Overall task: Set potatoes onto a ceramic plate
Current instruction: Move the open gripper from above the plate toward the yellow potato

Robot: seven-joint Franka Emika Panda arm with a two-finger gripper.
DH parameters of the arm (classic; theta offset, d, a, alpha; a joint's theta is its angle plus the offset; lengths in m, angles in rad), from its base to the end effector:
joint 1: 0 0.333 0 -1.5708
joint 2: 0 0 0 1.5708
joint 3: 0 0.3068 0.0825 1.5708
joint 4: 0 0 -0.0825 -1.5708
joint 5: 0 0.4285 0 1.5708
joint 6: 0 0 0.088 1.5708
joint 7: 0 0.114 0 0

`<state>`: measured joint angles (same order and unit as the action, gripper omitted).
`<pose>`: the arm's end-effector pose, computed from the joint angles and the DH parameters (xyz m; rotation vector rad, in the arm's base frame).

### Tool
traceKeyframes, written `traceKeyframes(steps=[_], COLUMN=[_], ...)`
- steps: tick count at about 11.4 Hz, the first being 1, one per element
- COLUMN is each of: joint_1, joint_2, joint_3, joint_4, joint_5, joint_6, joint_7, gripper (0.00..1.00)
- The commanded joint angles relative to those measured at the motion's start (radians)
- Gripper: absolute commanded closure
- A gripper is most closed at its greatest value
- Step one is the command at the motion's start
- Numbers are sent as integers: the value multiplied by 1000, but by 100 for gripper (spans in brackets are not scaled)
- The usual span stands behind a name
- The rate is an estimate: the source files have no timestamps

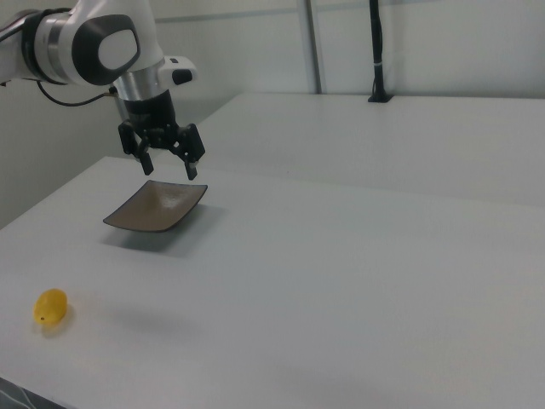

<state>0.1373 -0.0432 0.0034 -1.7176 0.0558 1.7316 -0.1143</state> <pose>0.5916 0.0894 0.5722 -3.0608 -0.3809 -0.0871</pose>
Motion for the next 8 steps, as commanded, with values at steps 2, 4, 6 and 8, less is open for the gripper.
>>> traceKeyframes(steps=[2, 4, 6, 8], joint_1=[10, 8, 10, 12], joint_2=[-15, -21, -41, -73], joint_3=[78, 139, 222, 304], joint_4=[-33, -31, -36, -72], joint_5=[19, 19, 19, 19], joint_6=[-23, -44, -108, -125], joint_7=[-34, -50, -38, 31], gripper=[0, 0, 0, 0])
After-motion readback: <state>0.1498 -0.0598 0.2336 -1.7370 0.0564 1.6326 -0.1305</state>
